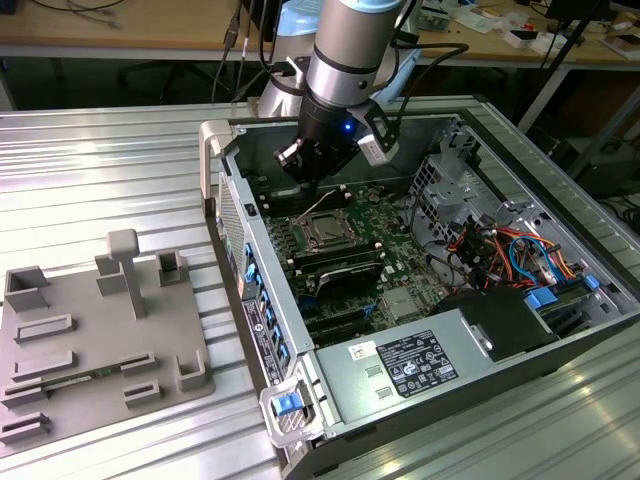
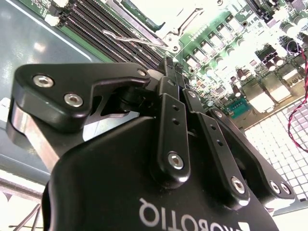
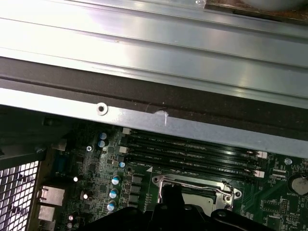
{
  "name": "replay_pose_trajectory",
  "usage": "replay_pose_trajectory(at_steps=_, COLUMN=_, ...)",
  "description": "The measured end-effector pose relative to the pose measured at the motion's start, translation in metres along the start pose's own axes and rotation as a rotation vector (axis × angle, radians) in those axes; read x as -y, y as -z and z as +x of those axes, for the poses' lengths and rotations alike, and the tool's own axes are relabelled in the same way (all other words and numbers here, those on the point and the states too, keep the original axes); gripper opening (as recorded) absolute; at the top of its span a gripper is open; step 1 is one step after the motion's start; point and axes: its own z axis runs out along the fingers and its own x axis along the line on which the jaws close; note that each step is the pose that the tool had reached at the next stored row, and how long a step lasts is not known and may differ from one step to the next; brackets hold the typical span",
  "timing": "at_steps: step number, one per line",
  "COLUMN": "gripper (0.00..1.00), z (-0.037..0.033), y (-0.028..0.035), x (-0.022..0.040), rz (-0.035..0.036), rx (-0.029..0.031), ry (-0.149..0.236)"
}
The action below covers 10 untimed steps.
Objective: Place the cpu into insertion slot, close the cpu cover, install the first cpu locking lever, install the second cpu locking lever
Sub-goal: 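Install the first cpu locking lever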
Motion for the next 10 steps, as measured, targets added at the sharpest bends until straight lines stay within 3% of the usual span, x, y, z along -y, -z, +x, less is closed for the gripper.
replay_pose_trajectory(at_steps=10, gripper=0.11, z=-0.0001, y=-0.0009, x=0.0000, rz=-0.0002, rx=0.0001, ry=0.001)
